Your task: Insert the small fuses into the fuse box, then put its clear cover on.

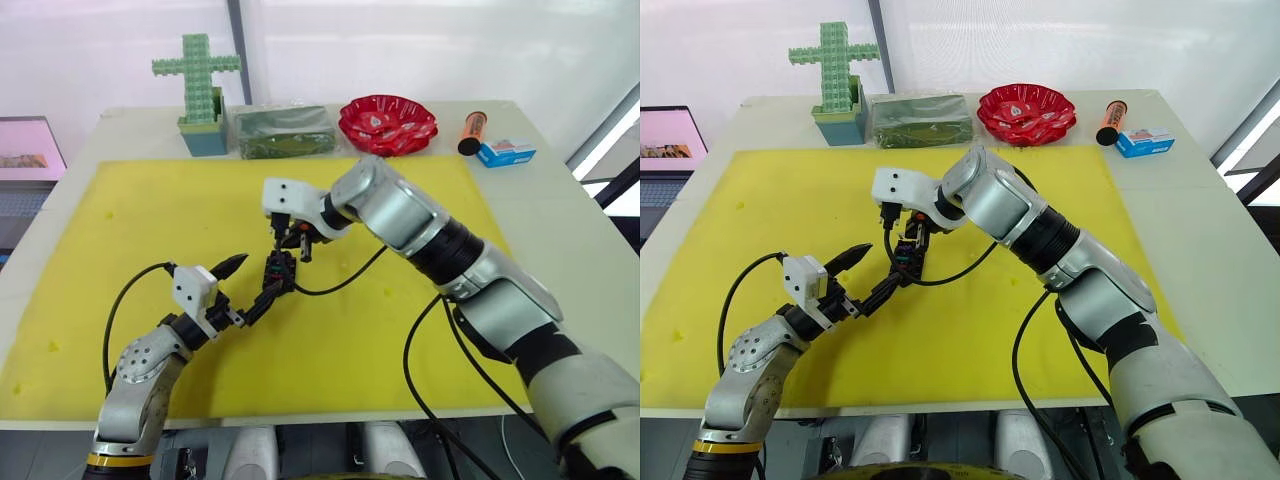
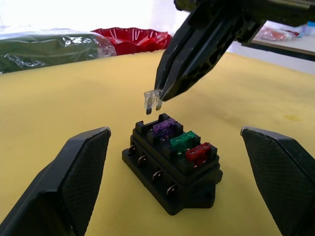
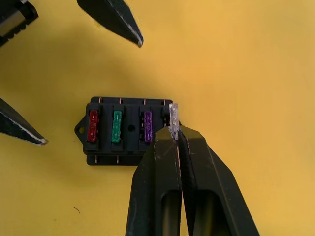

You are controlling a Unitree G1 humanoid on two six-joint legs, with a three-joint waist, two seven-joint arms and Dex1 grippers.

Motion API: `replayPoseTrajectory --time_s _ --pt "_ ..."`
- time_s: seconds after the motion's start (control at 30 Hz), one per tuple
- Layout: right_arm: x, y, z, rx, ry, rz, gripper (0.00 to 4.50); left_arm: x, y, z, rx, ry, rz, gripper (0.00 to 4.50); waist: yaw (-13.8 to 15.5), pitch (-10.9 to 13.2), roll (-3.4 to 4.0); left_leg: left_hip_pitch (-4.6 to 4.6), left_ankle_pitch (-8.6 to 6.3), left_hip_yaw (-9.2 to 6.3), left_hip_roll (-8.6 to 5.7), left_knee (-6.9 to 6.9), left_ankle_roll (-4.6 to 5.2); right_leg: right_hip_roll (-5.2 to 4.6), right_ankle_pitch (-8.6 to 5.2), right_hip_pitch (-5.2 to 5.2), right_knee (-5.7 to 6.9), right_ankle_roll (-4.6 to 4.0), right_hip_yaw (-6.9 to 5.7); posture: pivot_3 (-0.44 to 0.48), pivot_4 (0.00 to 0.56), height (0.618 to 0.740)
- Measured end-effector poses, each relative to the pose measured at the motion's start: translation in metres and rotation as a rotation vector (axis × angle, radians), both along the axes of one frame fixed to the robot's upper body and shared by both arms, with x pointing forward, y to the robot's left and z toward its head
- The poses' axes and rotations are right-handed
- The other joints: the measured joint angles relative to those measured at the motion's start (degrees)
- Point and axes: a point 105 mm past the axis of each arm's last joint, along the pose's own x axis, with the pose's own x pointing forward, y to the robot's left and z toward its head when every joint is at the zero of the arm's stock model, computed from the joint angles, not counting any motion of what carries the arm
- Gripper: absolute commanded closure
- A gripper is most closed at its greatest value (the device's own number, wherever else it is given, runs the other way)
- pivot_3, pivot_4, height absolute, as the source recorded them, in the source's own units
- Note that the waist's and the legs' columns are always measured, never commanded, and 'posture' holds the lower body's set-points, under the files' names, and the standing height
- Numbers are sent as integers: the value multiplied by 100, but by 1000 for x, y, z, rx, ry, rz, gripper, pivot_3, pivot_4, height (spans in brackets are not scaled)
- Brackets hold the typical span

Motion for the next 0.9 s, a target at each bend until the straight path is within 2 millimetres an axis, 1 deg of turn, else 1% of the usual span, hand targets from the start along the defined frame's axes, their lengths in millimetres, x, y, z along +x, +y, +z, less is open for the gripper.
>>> replayPoseTrajectory --time_s 0.27,0.4,0.9 --pt "0 3 -5 -8 2 3 4463 0 1 0 6 0 -1 0 3 0 0 0 0 0 0 0 0 0 0 0 0 0 0 0 150 740" --pt "2 0 -10 -17 8 -9 4463 1 1 0 7 0 0 0 1 0 0 0 0 0 0 0 0 0 0 0 0 0 0 0 150 740" --pt "4 1 -12 -24 1 -9 4463 2 2 2 17 -6 -2 0 1 0 0 0 0 0 0 0 0 0 0 0 0 0 0 0 150 740"
